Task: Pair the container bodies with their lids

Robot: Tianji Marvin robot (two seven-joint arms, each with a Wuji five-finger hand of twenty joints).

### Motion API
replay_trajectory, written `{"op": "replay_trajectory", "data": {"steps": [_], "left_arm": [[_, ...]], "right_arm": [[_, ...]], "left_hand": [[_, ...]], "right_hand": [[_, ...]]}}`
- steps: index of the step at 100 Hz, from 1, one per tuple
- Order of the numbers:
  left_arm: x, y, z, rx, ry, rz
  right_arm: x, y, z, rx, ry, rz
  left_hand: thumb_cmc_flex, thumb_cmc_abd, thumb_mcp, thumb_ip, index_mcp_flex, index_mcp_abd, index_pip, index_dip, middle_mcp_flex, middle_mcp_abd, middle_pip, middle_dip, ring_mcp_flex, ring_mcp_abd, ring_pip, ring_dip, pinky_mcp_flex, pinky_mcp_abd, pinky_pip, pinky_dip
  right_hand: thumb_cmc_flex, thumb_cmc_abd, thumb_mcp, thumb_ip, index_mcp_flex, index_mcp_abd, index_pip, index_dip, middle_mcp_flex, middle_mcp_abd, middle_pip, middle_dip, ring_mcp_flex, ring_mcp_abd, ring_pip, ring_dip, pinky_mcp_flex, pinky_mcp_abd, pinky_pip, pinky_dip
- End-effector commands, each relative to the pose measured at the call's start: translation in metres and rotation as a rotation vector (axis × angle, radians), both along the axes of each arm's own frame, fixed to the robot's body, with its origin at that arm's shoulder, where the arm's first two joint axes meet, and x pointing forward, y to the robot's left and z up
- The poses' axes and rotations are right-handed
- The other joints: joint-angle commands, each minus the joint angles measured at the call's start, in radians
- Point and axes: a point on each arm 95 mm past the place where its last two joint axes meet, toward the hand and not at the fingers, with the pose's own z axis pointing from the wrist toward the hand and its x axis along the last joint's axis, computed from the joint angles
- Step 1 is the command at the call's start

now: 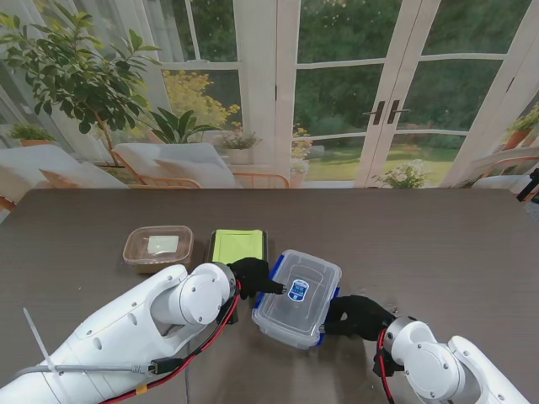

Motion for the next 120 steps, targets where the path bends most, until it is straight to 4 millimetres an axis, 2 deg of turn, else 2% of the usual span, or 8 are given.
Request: {"op": "replay_trajectory", "data": {"steps": [1,31,59,81,96,120], "left_arm": [[-0.002,-0.016,0.007,-0.026,0.012,-0.042],[0.012,-0.015,0.006,0.02,-0.011,-0.065],[0.015,-0.015,0.006,0.034,-0.042,-0.084],[0.013,-0.007,0.011,0.104,-0.062,-0.093],[0.014,0.0,0.013,0.167,-0.088,-0.075],[0.013,0.01,0.023,0.248,-0.169,-0.077]], "right_arm": [[-0.003,0.013,0.0,0.025,0.006,0.033],[-0.002,0.022,-0.002,0.055,0.009,0.034],[-0.004,0.023,-0.003,0.059,0.016,0.037],[-0.003,0.02,-0.004,0.049,0.008,0.029],[-0.002,0.018,-0.003,0.044,0.006,0.021],[-0.001,0.015,-0.002,0.033,0.0,0.012]], "left_hand": [[-0.009,0.012,0.001,0.008,0.001,-0.078,0.003,-0.005,-0.013,-0.025,0.016,0.017,-0.009,0.001,0.054,0.021,-0.008,-0.089,0.028,0.019],[-0.01,0.01,0.003,0.009,-0.023,-0.094,-0.018,-0.014,-0.013,-0.036,0.02,0.021,-0.004,-0.013,0.061,0.025,-0.003,-0.098,0.031,0.027],[-0.018,0.011,-0.004,0.008,-0.051,-0.125,-0.046,-0.027,-0.019,-0.05,0.028,0.028,-0.007,-0.029,0.069,0.028,-0.002,-0.112,0.033,0.028],[-0.028,0.01,-0.019,0.01,-0.055,-0.106,-0.051,-0.03,-0.024,-0.063,0.033,0.031,-0.007,-0.043,0.07,0.027,0.0,-0.125,0.033,0.024],[-0.039,-0.002,-0.019,0.01,-0.055,-0.074,-0.057,-0.033,-0.004,-0.062,0.017,0.003,0.01,-0.038,0.048,0.01,0.018,-0.108,0.034,0.008],[-0.057,-0.006,-0.023,0.009,-0.047,-0.078,-0.058,-0.035,-0.002,-0.078,0.01,-0.012,0.021,-0.067,0.038,0.0,0.032,-0.132,0.039,-0.015]], "right_hand": [[-0.01,0.015,0.032,0.029,-0.026,-0.136,-0.028,0.004,0.001,-0.016,0.022,0.001,0.022,-0.005,0.012,0.01,0.01,-0.012,0.045,-0.007],[-0.009,0.018,0.04,0.028,-0.024,-0.137,-0.027,0.005,0.0,-0.016,0.023,0.001,0.02,-0.009,0.011,0.009,0.006,-0.013,0.044,-0.008],[-0.009,0.02,0.041,0.028,-0.023,-0.135,-0.028,0.005,-0.001,-0.016,0.023,0.0,0.019,-0.011,0.01,0.009,0.005,-0.013,0.045,-0.007],[-0.011,0.022,0.038,0.028,-0.022,-0.137,-0.028,0.005,0.002,-0.016,0.024,0.0,0.021,-0.008,0.011,0.009,0.007,-0.013,0.047,-0.007],[-0.011,0.02,0.038,0.028,-0.022,-0.136,-0.029,0.005,0.001,-0.016,0.024,0.0,0.019,-0.007,0.012,0.009,0.006,-0.012,0.047,-0.007],[-0.012,0.022,0.037,0.028,-0.024,-0.137,-0.03,0.005,0.001,-0.015,0.024,-0.001,0.021,-0.007,0.013,0.009,0.008,-0.012,0.049,-0.007]]}}
